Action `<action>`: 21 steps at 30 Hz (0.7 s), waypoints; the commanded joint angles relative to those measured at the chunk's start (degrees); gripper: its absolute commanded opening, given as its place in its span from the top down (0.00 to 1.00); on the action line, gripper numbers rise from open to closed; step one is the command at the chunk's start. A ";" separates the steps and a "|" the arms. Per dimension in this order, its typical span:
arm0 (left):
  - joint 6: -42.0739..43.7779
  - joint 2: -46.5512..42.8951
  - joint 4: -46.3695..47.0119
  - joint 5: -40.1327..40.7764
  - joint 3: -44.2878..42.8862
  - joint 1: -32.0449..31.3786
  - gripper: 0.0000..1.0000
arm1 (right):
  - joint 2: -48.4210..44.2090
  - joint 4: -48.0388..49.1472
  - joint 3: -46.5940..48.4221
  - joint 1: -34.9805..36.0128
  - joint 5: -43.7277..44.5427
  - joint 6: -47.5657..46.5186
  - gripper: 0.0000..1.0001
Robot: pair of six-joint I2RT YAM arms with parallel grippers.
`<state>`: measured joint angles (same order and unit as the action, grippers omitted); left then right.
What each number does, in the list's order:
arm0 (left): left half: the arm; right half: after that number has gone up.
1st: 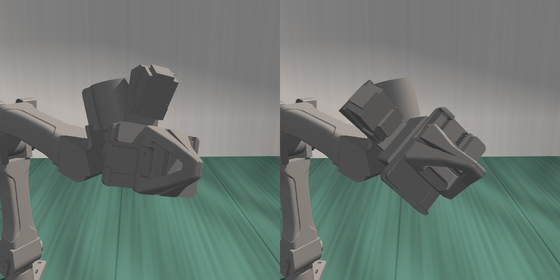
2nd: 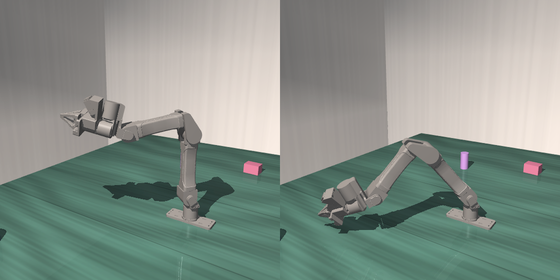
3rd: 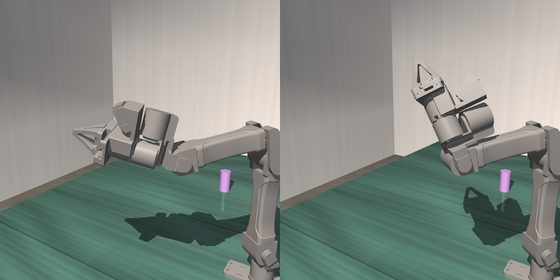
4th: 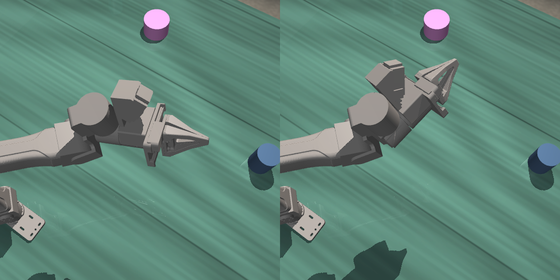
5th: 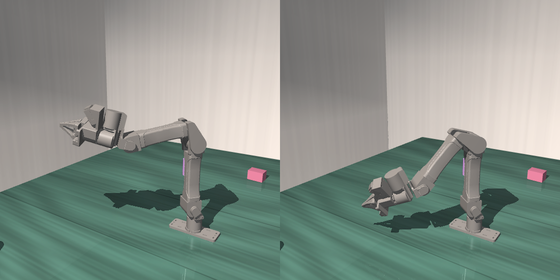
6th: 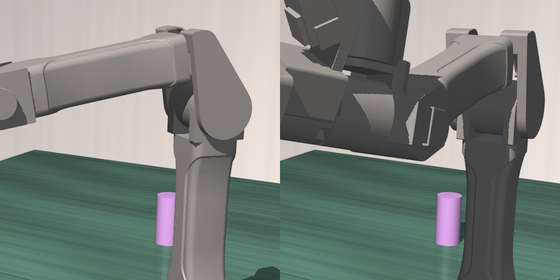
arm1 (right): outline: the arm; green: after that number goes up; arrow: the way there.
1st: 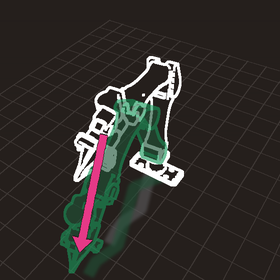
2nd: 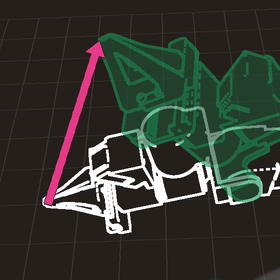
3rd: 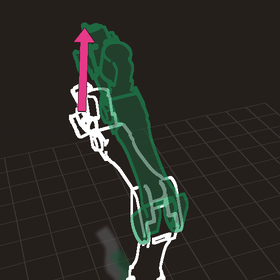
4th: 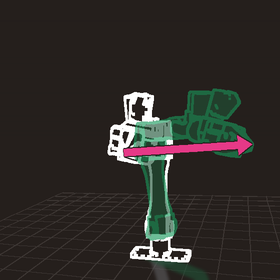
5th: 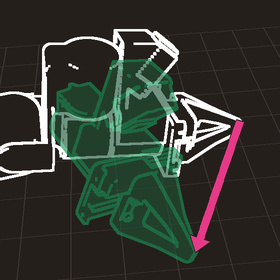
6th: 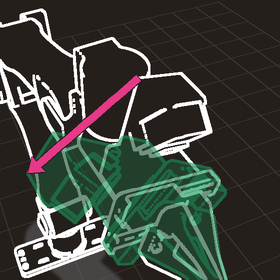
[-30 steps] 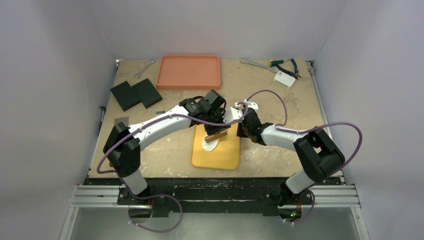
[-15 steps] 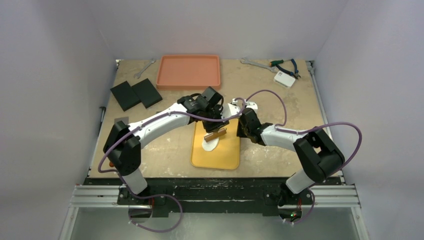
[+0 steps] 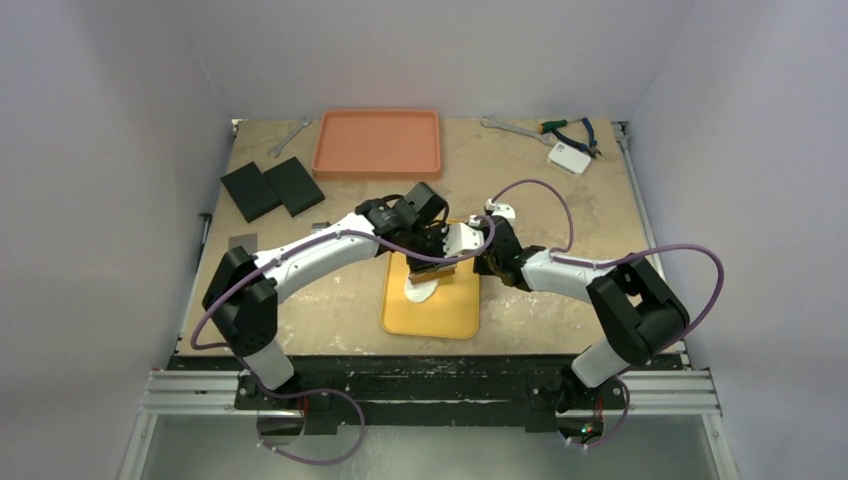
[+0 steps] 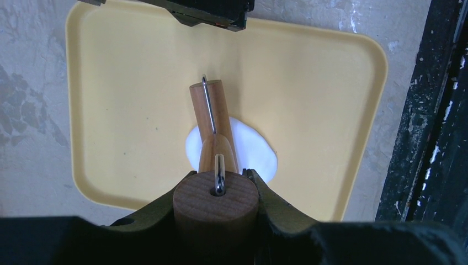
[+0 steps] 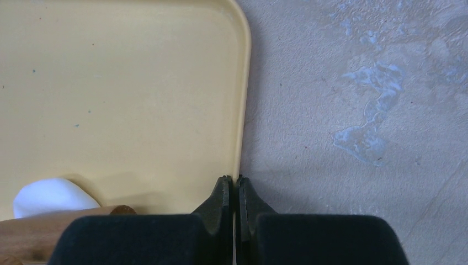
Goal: Roll out the dumpling wrappers from the dough
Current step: Flatten out the dough on the work surface.
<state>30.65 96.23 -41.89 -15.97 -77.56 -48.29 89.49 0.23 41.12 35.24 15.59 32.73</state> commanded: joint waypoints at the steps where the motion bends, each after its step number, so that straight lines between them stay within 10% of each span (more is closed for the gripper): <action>1: -1.04 3.23 -14.90 -11.24 3.30 -2.78 1.00 | -0.72 -1.02 -0.60 1.05 -0.98 -2.41 1.00; 21: -2.09 -6.59 -8.93 8.60 -3.02 -3.05 1.00 | -0.81 -0.76 -0.62 0.95 -1.24 -2.58 1.00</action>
<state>31.64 92.36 -46.74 -12.73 -76.79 -51.03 89.49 0.49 41.12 36.10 13.76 31.48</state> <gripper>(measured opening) 0.314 0.029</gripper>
